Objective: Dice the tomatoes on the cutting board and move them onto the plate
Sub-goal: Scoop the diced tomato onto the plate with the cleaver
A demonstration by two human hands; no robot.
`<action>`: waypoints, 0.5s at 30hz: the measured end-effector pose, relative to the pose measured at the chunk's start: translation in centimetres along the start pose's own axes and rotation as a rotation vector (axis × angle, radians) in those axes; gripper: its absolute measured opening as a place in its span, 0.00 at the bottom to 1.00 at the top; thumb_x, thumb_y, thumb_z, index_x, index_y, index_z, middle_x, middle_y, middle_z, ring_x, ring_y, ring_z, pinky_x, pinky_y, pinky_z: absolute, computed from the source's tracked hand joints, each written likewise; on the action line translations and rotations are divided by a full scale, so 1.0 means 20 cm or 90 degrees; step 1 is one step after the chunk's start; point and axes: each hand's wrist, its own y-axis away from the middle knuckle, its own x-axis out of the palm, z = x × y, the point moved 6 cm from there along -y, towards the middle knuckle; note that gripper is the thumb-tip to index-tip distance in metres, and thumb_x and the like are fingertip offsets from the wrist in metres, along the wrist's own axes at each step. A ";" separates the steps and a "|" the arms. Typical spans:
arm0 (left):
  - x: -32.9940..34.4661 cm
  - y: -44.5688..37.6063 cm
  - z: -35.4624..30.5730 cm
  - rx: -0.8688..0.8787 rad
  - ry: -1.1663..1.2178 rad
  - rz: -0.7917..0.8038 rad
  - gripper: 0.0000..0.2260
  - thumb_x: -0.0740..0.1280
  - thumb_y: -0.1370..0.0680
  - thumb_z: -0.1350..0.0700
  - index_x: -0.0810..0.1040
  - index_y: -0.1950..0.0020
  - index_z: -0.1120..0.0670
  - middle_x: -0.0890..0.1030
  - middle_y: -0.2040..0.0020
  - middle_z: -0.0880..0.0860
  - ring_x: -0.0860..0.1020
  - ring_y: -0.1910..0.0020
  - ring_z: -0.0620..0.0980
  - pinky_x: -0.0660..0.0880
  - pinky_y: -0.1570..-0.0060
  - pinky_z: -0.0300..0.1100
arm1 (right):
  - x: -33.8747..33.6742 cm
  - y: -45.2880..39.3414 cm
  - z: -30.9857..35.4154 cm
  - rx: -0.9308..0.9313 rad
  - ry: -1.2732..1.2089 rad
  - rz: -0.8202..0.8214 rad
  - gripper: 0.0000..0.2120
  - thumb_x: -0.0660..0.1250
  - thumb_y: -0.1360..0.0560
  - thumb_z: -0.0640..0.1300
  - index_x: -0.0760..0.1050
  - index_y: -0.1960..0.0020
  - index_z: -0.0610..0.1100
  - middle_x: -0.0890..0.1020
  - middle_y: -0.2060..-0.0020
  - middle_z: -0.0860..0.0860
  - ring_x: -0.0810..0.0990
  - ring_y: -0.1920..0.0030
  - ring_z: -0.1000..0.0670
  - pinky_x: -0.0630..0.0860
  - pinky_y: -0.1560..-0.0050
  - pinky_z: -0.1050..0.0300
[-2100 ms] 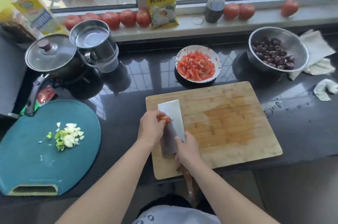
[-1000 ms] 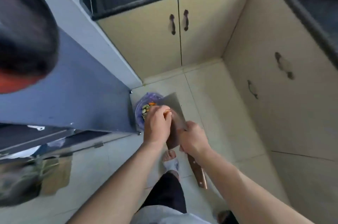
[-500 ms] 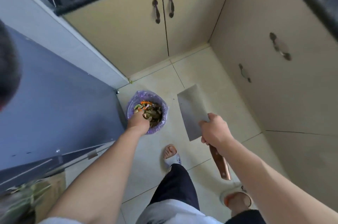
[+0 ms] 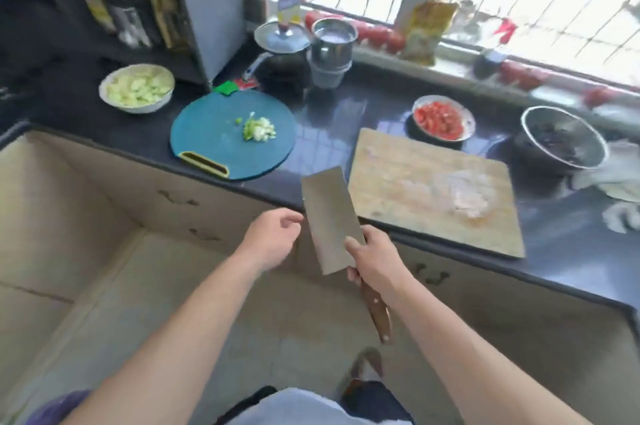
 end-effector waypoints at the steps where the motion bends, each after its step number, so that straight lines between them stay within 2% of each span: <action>1: 0.14 -0.05 -0.20 0.034 -0.008 0.029 0.08 0.67 0.18 0.57 0.83 0.43 0.46 0.86 0.47 0.51 0.84 0.48 0.52 0.72 0.54 0.37 | -0.25 -0.02 -0.08 0.011 -0.014 -0.031 0.06 0.61 0.20 0.43 0.75 0.46 0.45 0.82 0.69 0.40 0.77 0.77 0.49 0.72 0.74 0.58; 3: 0.41 -0.11 -0.53 0.083 -0.035 0.077 0.07 0.67 0.17 0.56 0.83 0.42 0.48 0.85 0.44 0.50 0.83 0.47 0.49 0.70 0.53 0.35 | -0.69 -0.07 -0.24 0.031 -0.054 -0.086 0.09 0.59 0.18 0.43 0.72 0.39 0.46 0.82 0.68 0.42 0.75 0.77 0.50 0.70 0.75 0.58; 5: 0.62 -0.16 -0.78 0.109 -0.068 0.121 0.11 0.66 0.16 0.57 0.82 0.35 0.54 0.84 0.40 0.52 0.79 0.46 0.47 0.67 0.55 0.32 | -1.05 -0.12 -0.38 0.048 -0.087 -0.135 0.11 0.58 0.17 0.42 0.69 0.36 0.44 0.82 0.60 0.40 0.75 0.76 0.49 0.69 0.76 0.57; 8: 0.83 -0.24 -0.92 0.069 -0.110 0.177 0.13 0.64 0.15 0.55 0.78 0.31 0.54 0.81 0.36 0.54 0.78 0.42 0.49 0.70 0.48 0.36 | -1.40 -0.19 -0.54 0.074 -0.034 -0.192 0.08 0.58 0.19 0.40 0.72 0.41 0.45 0.81 0.56 0.39 0.77 0.71 0.47 0.73 0.73 0.55; 10: 0.91 -0.32 -0.93 0.032 -0.132 0.184 0.14 0.64 0.15 0.53 0.78 0.30 0.54 0.81 0.36 0.54 0.79 0.39 0.52 0.75 0.40 0.43 | -1.54 -0.26 -0.61 0.062 0.074 -0.227 0.08 0.59 0.21 0.40 0.73 0.45 0.47 0.80 0.54 0.43 0.79 0.64 0.45 0.79 0.63 0.50; 11: 0.94 -0.37 -0.93 0.014 -0.150 0.192 0.14 0.64 0.15 0.52 0.77 0.30 0.53 0.80 0.36 0.53 0.79 0.39 0.52 0.76 0.38 0.45 | -1.59 -0.31 -0.64 0.041 0.150 -0.241 0.11 0.59 0.22 0.40 0.75 0.43 0.49 0.79 0.49 0.44 0.78 0.60 0.44 0.79 0.59 0.47; 13: 0.98 -0.45 -0.92 -0.029 -0.183 0.221 0.16 0.62 0.14 0.52 0.74 0.27 0.53 0.79 0.37 0.52 0.78 0.39 0.52 0.75 0.40 0.44 | -1.61 -0.42 -0.65 -0.031 0.255 -0.233 0.22 0.60 0.23 0.37 0.74 0.35 0.57 0.71 0.41 0.49 0.75 0.54 0.45 0.77 0.55 0.49; 15: 0.99 -0.53 -0.92 -0.053 -0.203 0.234 0.17 0.62 0.14 0.53 0.73 0.25 0.53 0.78 0.34 0.52 0.77 0.38 0.52 0.74 0.40 0.43 | -1.59 -0.54 -0.66 -0.104 0.320 -0.203 0.31 0.63 0.23 0.35 0.68 0.36 0.71 0.68 0.42 0.53 0.73 0.52 0.47 0.73 0.56 0.55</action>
